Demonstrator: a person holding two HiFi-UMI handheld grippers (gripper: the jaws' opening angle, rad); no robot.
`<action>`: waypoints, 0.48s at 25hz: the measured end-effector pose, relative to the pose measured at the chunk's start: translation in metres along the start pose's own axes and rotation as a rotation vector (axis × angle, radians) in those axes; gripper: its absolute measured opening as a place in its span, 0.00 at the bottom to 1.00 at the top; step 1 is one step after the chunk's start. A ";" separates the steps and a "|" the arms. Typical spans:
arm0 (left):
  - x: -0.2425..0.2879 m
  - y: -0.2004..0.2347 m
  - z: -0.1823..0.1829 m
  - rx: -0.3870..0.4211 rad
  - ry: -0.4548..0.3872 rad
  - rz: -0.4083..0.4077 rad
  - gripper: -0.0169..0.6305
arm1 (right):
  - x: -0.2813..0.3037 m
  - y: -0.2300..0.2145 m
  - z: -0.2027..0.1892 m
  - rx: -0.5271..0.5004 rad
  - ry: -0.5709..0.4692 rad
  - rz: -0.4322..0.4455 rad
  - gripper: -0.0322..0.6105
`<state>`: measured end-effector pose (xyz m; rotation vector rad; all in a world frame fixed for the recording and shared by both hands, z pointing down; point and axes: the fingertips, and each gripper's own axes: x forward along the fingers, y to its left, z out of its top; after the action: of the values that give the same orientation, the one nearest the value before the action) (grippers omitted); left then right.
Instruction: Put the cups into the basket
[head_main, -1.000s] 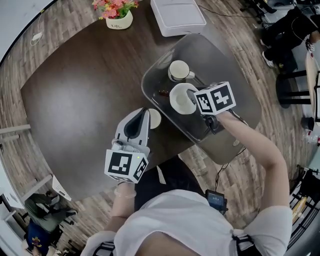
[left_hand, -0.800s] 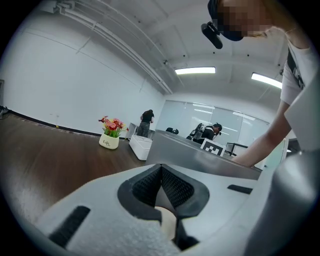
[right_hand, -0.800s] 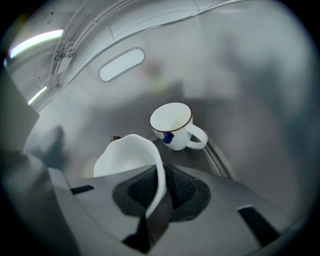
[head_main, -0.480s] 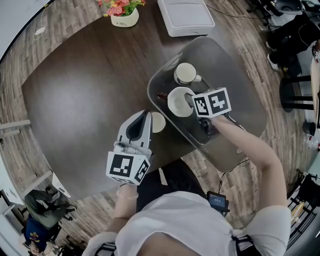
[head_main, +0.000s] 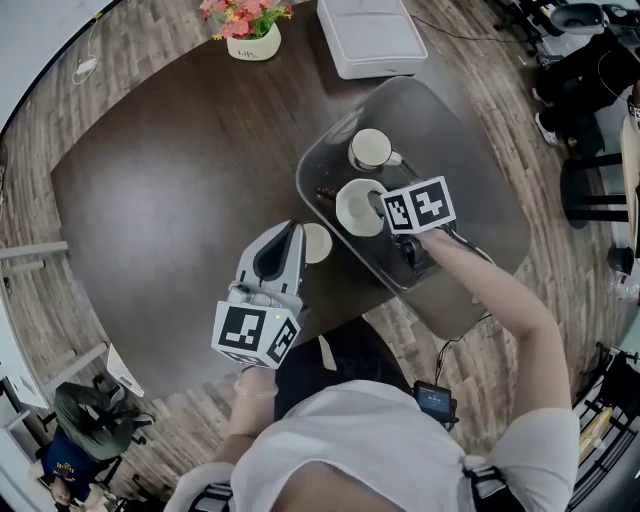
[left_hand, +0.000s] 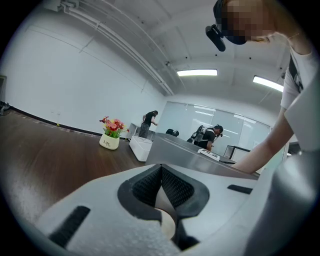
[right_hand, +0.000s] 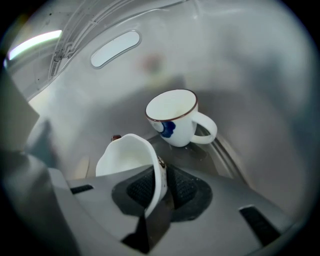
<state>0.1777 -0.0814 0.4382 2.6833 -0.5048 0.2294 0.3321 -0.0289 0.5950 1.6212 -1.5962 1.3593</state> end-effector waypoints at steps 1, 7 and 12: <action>-0.001 0.000 0.000 0.001 -0.001 0.003 0.04 | 0.001 0.000 -0.001 0.024 0.005 0.016 0.15; -0.011 0.002 0.001 -0.005 -0.013 0.019 0.04 | 0.004 0.002 -0.008 0.097 0.024 0.050 0.22; -0.016 0.006 0.004 -0.018 -0.016 0.025 0.04 | 0.000 0.004 -0.003 0.055 -0.005 0.032 0.37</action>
<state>0.1609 -0.0832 0.4335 2.6645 -0.5424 0.2094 0.3279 -0.0271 0.5948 1.6392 -1.6071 1.4285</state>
